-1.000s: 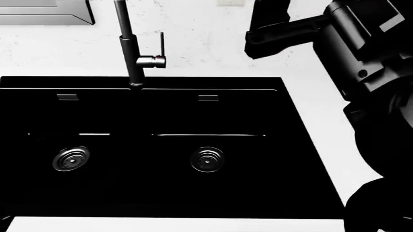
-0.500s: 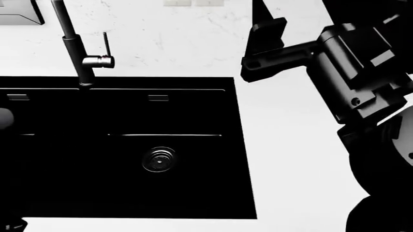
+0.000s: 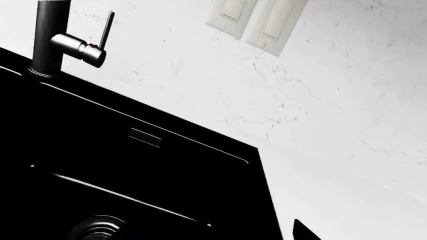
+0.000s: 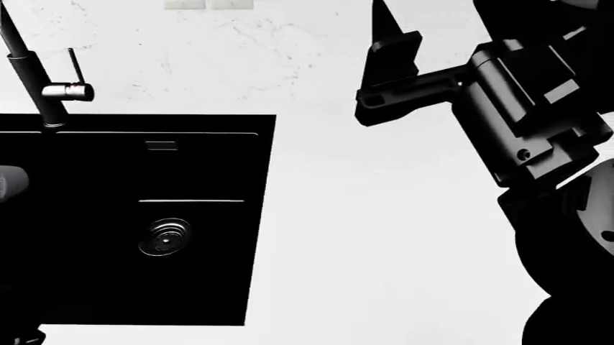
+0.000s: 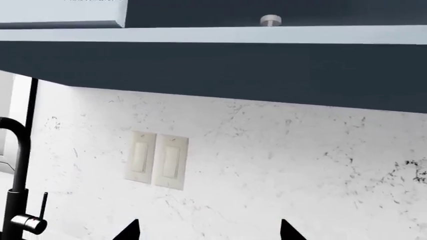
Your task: Pick and place the shaker into the drawer. Then close the cabinet.
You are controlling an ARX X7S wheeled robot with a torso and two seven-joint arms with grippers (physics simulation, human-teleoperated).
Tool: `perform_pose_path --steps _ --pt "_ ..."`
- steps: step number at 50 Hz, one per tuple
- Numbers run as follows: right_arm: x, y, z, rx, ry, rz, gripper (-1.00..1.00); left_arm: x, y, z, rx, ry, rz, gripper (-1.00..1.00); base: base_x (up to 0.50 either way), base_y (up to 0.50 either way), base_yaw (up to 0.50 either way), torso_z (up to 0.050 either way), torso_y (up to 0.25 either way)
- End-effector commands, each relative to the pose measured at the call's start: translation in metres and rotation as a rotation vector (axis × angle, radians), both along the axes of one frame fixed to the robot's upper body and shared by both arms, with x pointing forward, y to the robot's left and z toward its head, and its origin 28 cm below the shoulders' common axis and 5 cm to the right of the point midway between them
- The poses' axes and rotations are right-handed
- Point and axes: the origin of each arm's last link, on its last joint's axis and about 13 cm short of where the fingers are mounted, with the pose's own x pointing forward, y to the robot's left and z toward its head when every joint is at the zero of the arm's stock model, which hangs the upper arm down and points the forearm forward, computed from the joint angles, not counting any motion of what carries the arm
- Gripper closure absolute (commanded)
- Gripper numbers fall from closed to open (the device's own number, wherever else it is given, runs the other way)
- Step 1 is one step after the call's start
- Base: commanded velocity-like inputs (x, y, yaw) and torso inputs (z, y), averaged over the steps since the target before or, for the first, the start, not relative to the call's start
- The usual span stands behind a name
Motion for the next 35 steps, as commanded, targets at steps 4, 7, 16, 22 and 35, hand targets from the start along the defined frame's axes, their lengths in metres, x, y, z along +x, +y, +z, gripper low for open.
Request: perform_pose_path --steps 4,7,16,22,35 --pt "0.0037 -0.0010 0.0017 -0.002 0.014 0.014 -1.00 -0.0002 -0.0009 -0.0010 -0.002 0.005 -0.007 -1.00 0.06 -0.50 0.00 0.000 0.000" --pt "0.0036 -0.0008 0.0015 -0.002 0.013 0.015 -1.00 -0.0008 -0.0009 -0.0010 -0.002 0.006 -0.008 -1.00 0.14 -0.50 0.00 0.000 0.000" --pt "0.0021 -0.0001 0.0027 -0.004 0.006 0.017 -1.00 -0.0024 -0.0004 -0.0005 -0.002 0.005 -0.006 -1.00 0.17 -0.50 0.00 0.000 0.000" --pt "0.0014 -0.0003 0.0022 -0.005 0.005 0.016 -1.00 -0.0029 -0.0009 -0.0004 -0.001 0.003 -0.009 -1.00 0.00 -0.50 0.00 0.000 0.000" --pt "0.0021 -0.0005 0.0011 -0.007 0.007 0.014 -1.00 -0.0019 -0.0013 -0.0022 -0.002 0.009 -0.010 -1.00 0.00 -0.50 0.00 0.000 0.000"
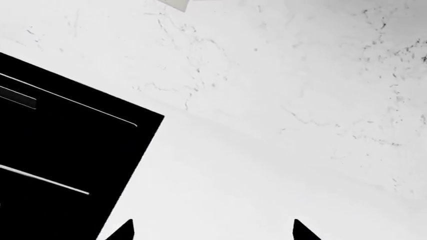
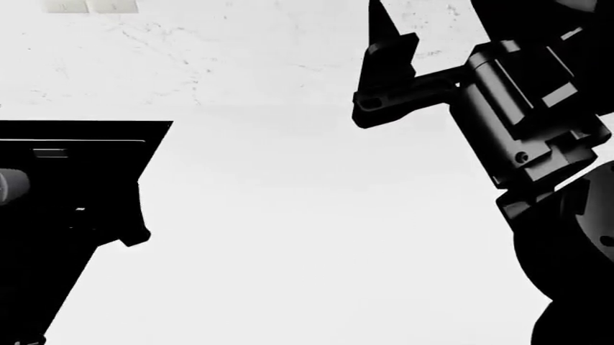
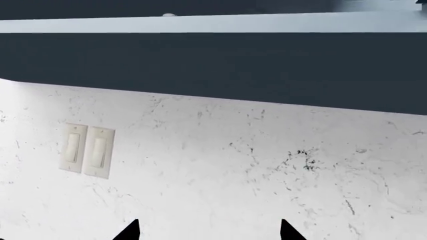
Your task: Pick and place the shaker into the drawer. Then close the cabinet.
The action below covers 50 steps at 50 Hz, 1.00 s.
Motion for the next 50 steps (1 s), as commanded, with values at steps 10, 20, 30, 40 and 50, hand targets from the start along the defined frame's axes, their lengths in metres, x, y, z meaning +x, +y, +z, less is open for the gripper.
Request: perform_pose_path --steps 10,20,30,40,50 --pt "0.013 -0.007 -0.007 0.082 0.173 -0.062 -1.00 0.000 0.000 -0.001 -0.007 0.007 -0.004 -1.00 0.01 -0.21 0.00 0.000 0.000" --pt "-0.025 -0.051 0.028 0.224 0.179 -0.424 -1.00 0.005 0.007 0.000 -0.004 0.008 0.027 -1.00 0.00 0.00 0.00 0.000 0.000" --pt "-0.050 -0.063 0.116 0.014 -0.077 -0.575 -1.00 0.006 0.008 0.001 -0.001 0.006 0.034 -1.00 0.00 0.00 0.00 0.000 0.000" --pt "-0.036 0.000 0.204 -0.519 -0.247 -0.349 -1.00 0.006 0.007 -0.004 -0.011 0.014 0.036 -1.00 0.00 0.00 0.00 0.002 0.000" --pt "0.012 0.030 0.247 -0.664 -0.270 -0.116 -1.00 0.008 0.009 -0.012 -0.029 0.039 0.044 -1.00 0.00 0.00 0.00 0.008 0.003"
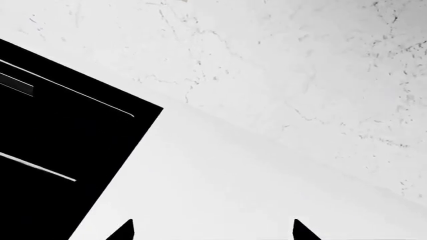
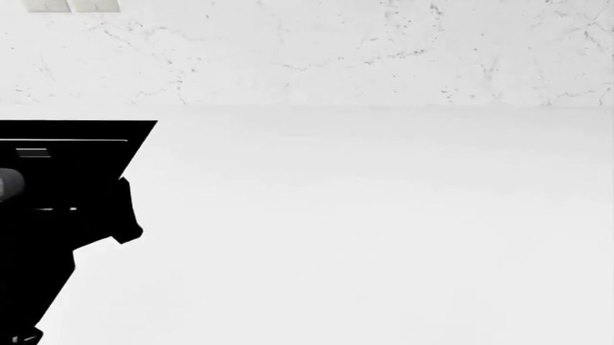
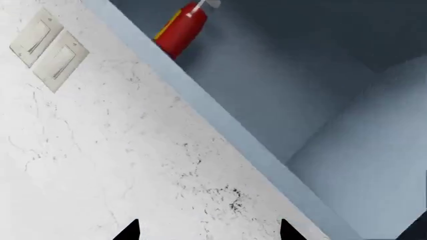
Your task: Pick and place the shaker into the drawer. Then close the cabinet.
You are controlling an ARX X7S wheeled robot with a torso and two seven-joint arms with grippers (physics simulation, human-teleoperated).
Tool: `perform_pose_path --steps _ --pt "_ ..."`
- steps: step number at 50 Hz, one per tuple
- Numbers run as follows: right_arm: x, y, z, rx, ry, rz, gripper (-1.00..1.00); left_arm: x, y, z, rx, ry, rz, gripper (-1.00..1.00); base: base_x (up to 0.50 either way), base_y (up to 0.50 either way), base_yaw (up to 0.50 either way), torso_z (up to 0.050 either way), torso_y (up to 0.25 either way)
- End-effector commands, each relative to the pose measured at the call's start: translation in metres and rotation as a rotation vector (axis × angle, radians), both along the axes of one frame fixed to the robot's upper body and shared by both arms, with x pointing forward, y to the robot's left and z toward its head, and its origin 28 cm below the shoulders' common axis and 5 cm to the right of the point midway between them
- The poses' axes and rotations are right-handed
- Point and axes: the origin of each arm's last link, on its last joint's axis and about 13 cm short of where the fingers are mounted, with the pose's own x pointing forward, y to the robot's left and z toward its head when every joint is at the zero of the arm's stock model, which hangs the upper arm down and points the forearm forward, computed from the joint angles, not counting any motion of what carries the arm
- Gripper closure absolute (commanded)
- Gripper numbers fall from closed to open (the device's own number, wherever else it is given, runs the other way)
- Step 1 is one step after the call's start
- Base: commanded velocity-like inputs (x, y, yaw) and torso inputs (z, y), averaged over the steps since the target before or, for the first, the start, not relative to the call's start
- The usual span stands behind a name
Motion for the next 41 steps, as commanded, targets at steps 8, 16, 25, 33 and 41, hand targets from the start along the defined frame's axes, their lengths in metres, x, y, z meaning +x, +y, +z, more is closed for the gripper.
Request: perform_pose_path --steps 8,16,25,33,41 --pt "0.063 0.030 0.132 -0.114 -0.155 0.209 -1.00 0.000 0.006 -0.030 0.000 0.089 0.038 -1.00 0.00 0.00 0.00 0.005 0.003" --pt "0.091 0.016 0.116 -0.136 -0.069 0.156 -1.00 -0.005 0.010 -0.057 0.001 0.209 0.050 -1.00 0.00 0.00 0.00 0.003 0.000" --pt "0.115 -0.014 0.092 -0.050 0.060 -0.016 -1.00 -0.008 0.013 -0.058 -0.004 0.226 0.060 -1.00 0.00 0.00 0.00 0.002 0.000" --pt "0.115 -0.014 0.092 -0.050 0.060 -0.016 -1.00 -0.009 0.012 -0.056 -0.001 0.217 0.069 -1.00 0.00 0.00 0.00 0.000 0.000" --pt "0.115 -0.014 0.092 -0.050 0.060 -0.016 -1.00 -0.011 0.009 -0.052 0.009 0.206 0.059 -1.00 0.00 0.00 0.00 0.003 0.000"
